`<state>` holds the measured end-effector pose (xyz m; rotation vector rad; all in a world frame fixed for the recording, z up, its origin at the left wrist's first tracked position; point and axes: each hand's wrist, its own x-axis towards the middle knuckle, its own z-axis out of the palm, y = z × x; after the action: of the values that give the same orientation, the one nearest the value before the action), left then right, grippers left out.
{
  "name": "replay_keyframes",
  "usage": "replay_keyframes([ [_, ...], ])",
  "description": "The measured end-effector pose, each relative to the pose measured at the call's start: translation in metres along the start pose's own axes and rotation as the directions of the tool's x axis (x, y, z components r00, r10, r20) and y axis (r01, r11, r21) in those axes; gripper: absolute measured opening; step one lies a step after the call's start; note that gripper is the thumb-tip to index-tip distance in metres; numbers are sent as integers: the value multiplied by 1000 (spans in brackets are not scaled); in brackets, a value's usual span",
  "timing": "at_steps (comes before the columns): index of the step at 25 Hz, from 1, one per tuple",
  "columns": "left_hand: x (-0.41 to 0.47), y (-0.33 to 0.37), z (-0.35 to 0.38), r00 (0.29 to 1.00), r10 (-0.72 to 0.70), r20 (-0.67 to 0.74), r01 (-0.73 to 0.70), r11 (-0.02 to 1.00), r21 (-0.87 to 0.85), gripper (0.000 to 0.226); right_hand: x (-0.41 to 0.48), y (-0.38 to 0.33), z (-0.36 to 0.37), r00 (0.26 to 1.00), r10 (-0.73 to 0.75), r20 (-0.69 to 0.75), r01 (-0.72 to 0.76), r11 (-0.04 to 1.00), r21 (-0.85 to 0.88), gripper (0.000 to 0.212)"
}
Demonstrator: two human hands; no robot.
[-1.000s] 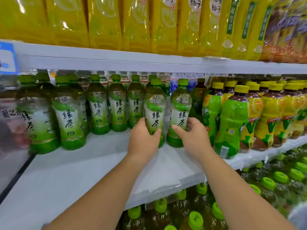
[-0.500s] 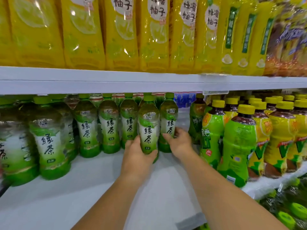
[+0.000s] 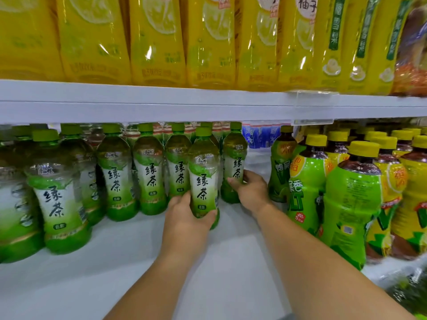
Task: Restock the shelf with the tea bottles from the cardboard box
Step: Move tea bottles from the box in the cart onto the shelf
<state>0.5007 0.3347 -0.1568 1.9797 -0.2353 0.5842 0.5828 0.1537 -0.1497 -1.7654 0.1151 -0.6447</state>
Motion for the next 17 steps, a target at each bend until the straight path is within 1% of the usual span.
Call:
replay_keyframes([
  [5,0,0,0,1000,-8,-22,7,1000,-10,38,-4,5,5,999,-33,-6,34,999,37,30],
  [12,2,-1,0,999,-21,-30,22,1000,14,40,-2,8,7,996,-47,71,38,992,118,33],
  [17,2,0,-1,999,-29,-28,29,1000,9,44,-1,10,8,997,-35,75,27,994,104,36],
])
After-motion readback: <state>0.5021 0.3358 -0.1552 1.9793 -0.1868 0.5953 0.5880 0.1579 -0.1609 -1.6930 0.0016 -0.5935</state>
